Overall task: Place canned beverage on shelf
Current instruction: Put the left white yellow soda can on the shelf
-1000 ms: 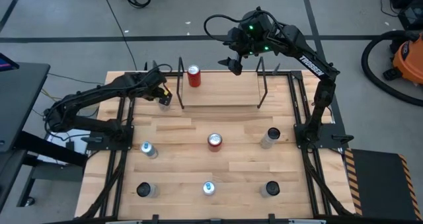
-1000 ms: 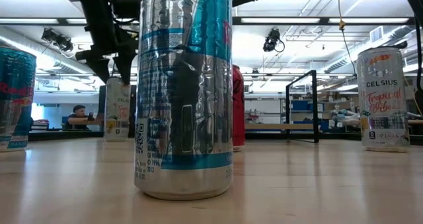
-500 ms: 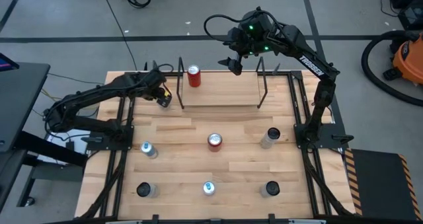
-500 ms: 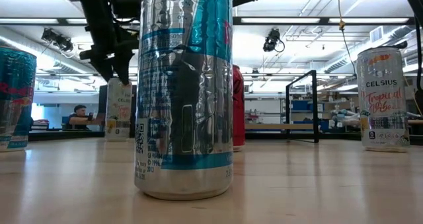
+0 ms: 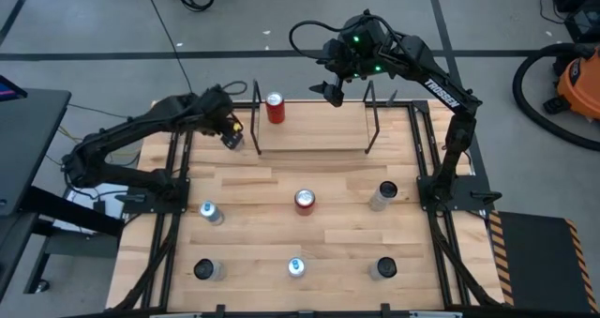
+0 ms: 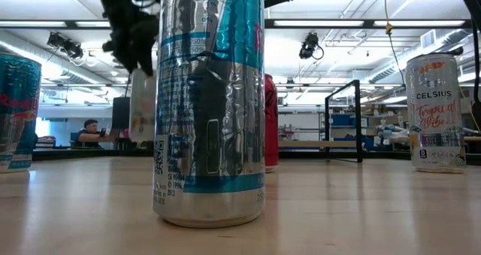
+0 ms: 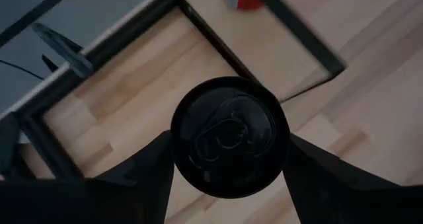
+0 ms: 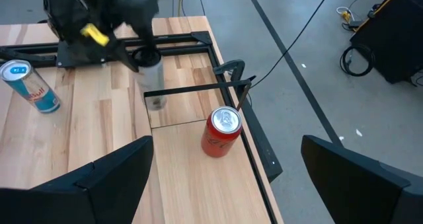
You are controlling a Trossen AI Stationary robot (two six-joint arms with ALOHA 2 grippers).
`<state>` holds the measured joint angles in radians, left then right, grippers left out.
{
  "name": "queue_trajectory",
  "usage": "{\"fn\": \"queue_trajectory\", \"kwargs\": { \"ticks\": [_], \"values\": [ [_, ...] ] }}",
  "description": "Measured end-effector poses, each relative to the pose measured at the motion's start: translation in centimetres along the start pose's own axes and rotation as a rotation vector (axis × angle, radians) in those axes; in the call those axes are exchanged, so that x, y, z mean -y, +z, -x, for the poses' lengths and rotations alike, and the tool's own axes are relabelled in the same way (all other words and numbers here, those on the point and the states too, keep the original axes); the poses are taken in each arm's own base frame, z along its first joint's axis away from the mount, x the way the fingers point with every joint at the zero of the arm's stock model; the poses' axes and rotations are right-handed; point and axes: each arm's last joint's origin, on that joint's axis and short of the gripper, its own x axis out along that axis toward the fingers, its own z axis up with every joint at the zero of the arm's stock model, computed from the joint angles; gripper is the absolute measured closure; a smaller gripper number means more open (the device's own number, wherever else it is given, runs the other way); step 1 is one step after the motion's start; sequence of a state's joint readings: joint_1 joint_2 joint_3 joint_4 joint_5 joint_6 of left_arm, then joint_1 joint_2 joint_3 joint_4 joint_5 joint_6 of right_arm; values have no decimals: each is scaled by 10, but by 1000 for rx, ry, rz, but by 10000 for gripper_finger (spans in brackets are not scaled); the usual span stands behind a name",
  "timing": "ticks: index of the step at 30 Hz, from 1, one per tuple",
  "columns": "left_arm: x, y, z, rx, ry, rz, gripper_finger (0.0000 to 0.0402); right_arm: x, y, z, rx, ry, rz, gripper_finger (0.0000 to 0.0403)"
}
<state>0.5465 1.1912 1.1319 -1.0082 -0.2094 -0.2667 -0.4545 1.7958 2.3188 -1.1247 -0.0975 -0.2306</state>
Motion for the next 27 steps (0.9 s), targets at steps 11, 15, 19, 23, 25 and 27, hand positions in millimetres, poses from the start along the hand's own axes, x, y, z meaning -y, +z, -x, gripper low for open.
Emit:
{"fn": "queue_trajectory", "kwargs": {
  "ticks": [11, 15, 19, 23, 25, 27],
  "values": [
    [-14, 22, 84, 59, 45, 22, 161, 0, 0, 0, 0, 0, -2, 9],
    [-19, 28, 114, 125, 23, 37, 161, 0, 0, 0, 0, -1, -2, 9],
    [-23, 35, 141, 232, -1, 40, 161, 0, 0, 0, 0, -2, 0, 9],
    [-26, 39, 159, 319, -19, 35, 161, 1, 0, 0, -6, -27, 1, 9],
    [-26, 43, 163, 359, -25, 23, 161, 2, 0, 0, -12, -52, 8, 9],
    [-25, 45, 163, 378, -31, 15, 162, 2, 0, 0, -17, -76, 9, 9]
  ]
}}
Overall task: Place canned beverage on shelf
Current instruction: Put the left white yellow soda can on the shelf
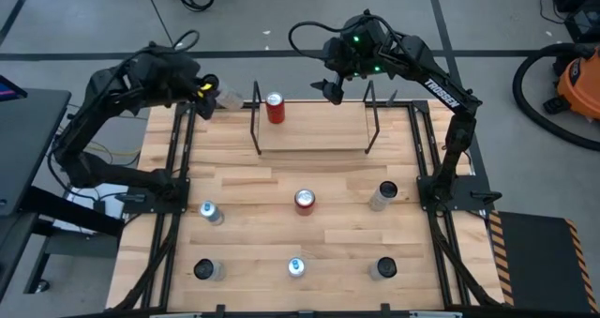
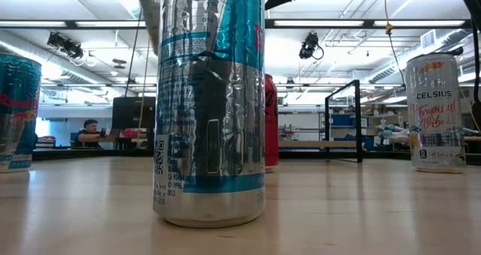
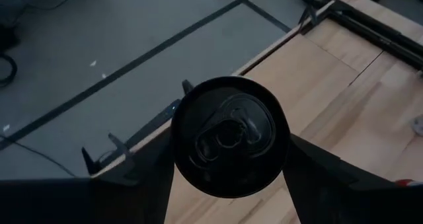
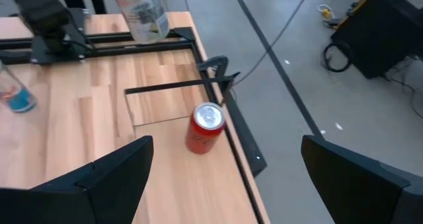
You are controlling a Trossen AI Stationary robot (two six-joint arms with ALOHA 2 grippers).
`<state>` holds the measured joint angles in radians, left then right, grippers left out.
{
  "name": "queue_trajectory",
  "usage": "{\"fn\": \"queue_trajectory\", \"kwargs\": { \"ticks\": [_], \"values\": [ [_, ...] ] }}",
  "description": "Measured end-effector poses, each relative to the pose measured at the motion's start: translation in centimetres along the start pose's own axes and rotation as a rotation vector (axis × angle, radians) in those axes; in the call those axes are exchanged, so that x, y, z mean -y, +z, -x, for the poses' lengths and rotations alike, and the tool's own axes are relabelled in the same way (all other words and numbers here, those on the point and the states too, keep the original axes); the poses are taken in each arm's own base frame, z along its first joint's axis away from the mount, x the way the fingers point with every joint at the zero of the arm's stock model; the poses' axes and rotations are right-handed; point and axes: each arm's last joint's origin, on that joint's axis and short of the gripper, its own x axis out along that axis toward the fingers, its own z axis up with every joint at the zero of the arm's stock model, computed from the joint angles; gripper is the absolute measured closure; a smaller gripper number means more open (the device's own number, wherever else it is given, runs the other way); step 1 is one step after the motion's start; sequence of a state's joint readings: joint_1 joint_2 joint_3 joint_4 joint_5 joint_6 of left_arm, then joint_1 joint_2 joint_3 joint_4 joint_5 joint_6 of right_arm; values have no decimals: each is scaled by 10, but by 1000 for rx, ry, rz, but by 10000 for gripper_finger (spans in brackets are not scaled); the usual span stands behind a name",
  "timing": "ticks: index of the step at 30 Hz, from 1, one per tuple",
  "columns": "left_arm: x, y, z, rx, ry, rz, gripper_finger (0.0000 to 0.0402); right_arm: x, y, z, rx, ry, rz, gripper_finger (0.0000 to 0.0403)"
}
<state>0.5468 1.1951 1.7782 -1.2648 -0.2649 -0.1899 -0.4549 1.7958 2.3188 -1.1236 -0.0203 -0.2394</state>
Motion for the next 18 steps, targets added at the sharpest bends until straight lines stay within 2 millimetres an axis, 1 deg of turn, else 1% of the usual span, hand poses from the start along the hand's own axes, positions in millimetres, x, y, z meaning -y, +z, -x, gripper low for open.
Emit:
{"fn": "queue_trajectory", "kwargs": {
  "ticks": [3, 6, 12, 18],
  "values": [
    [5, 5, -11, -10, -15, -27, 162, 1, 0, 0, -7, -34, 0, 9],
    [13, 12, -31, -26, -39, -63, 162, 2, 0, 3, -12, -81, 0, 9],
    [39, 27, -84, -48, -125, -156, 162, 11, -1, 13, -3, -126, -15, 9],
    [64, 29, -136, -112, -166, -236, 162, 20, -5, 15, -18, -146, -31, 9]
  ]
}}
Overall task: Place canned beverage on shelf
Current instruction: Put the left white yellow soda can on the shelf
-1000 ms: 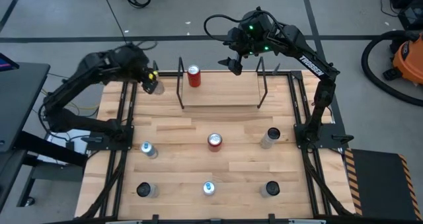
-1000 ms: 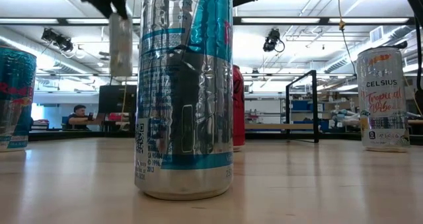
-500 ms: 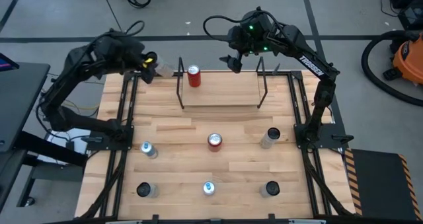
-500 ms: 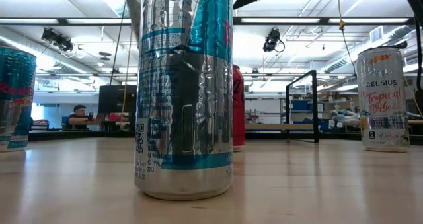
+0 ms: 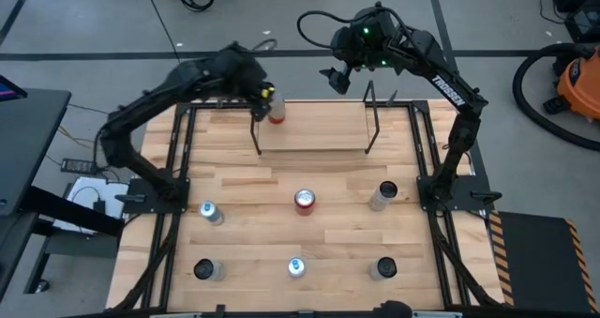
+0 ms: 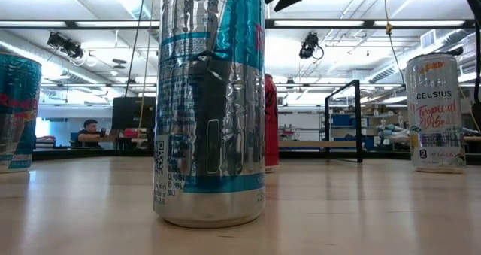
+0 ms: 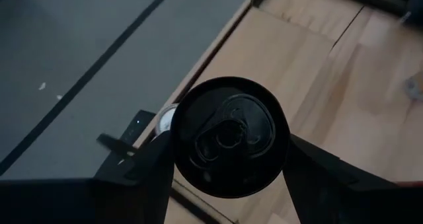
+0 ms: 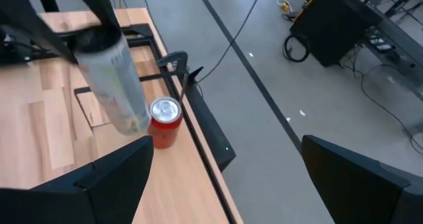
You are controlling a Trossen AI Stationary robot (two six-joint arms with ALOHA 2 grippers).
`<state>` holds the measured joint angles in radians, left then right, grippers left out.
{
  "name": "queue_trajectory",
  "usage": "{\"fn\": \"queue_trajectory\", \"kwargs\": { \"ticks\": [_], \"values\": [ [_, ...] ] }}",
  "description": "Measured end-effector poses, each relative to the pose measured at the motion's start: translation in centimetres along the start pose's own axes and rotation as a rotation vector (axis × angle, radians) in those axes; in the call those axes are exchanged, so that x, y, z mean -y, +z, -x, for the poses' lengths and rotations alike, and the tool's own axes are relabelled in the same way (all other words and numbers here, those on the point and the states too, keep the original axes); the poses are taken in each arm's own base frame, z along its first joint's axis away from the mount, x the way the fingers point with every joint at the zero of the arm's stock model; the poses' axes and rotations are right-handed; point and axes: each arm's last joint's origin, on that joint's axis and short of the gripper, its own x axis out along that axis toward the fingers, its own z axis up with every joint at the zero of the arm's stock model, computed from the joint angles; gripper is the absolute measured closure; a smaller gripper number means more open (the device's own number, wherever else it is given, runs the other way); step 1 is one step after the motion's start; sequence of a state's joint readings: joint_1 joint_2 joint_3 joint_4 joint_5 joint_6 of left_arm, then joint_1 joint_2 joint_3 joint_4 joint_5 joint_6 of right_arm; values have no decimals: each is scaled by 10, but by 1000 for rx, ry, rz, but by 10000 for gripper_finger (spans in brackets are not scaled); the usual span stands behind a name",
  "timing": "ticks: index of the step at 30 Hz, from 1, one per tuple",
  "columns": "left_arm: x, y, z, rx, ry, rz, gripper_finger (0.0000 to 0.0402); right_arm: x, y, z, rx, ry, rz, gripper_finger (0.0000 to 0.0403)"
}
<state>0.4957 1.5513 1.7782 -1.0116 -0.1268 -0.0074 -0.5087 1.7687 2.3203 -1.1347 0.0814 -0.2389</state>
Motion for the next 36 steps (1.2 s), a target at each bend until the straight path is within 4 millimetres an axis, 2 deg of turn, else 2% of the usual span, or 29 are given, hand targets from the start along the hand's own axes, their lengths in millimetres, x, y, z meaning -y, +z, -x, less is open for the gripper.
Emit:
{"fn": "queue_trajectory", "kwargs": {
  "ticks": [7, 11, 15, 31, 36],
  "values": [
    [22, 2, -51, -79, -110, -61, 162, 1, -4, 0, -38, 5, -11, 9],
    [33, 4, -69, -80, -142, -104, 162, 1, -4, 0, -40, 7, -12, 9],
    [35, 1, -86, -115, -151, -129, 162, 1, -4, 0, -41, 8, -12, 9],
    [33, -6, -129, -186, -182, -158, 159, 0, -7, 0, -71, 18, -8, 9],
    [32, -6, -135, -187, -179, -154, 158, -1, -8, 0, -77, 19, -7, 9]
  ]
}}
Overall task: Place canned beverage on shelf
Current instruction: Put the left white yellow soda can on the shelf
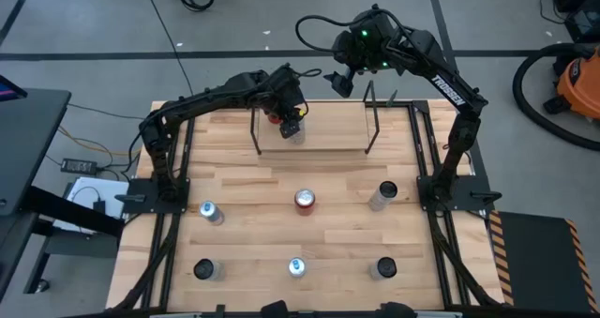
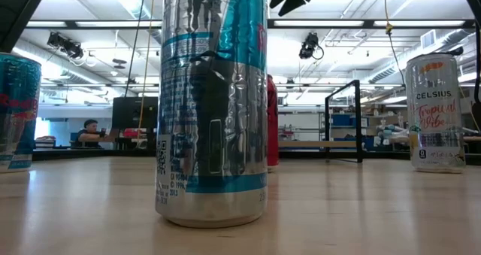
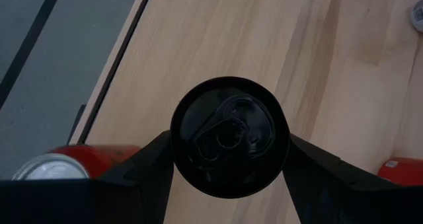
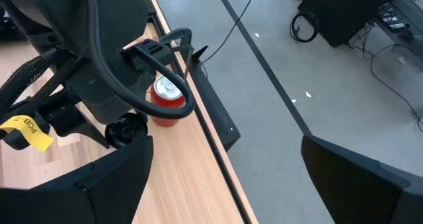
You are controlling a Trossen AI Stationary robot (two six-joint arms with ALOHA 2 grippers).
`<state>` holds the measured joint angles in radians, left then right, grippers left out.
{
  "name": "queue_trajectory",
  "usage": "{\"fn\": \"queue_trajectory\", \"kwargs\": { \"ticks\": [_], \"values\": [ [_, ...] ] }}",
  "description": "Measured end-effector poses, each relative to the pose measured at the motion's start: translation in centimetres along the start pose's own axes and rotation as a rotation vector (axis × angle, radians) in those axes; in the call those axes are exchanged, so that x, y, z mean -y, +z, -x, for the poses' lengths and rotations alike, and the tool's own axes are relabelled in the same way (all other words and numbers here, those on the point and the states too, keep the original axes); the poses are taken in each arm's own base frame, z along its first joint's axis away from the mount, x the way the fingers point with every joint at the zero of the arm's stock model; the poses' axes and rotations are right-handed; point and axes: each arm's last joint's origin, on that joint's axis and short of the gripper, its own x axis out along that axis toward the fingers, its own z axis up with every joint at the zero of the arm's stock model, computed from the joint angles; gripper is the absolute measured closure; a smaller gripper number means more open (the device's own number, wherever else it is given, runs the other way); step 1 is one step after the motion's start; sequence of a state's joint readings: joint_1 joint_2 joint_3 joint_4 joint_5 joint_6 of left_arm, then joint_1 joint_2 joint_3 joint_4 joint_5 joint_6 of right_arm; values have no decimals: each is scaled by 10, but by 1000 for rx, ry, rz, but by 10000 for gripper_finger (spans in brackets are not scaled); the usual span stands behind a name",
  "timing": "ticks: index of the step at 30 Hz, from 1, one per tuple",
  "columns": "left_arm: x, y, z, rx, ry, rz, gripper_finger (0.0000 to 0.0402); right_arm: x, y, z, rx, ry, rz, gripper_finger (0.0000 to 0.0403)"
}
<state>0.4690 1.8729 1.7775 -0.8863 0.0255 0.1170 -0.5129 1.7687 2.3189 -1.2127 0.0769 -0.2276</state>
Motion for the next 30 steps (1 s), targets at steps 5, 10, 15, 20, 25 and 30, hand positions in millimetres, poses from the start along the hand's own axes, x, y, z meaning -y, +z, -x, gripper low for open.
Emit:
{"fn": "queue_trajectory", "kwargs": {
  "ticks": [5, 10, 15, 20, 25, 30],
  "values": [
    [-2, -1, -2, -6, 3, 4, 157, 0, 0, 0, -1, 0, 0, 9],
    [-2, -1, -2, -6, 3, -6, 157, 0, 0, 0, -1, 0, 0, 9],
    [-2, -1, -2, -6, 2, -52, 157, 0, 0, 0, -1, 1, 0, 9],
    [-2, 0, -2, -5, -4, -100, 148, 0, 0, 0, -1, 1, 0, 9],
    [-2, 0, -3, -3, -4, -99, 118, 0, 0, 0, -1, 1, 0, 9],
    [-2, 2, -3, 21, 0, -100, 95, 0, 0, 0, -1, 1, 0, 9]
  ]
}}
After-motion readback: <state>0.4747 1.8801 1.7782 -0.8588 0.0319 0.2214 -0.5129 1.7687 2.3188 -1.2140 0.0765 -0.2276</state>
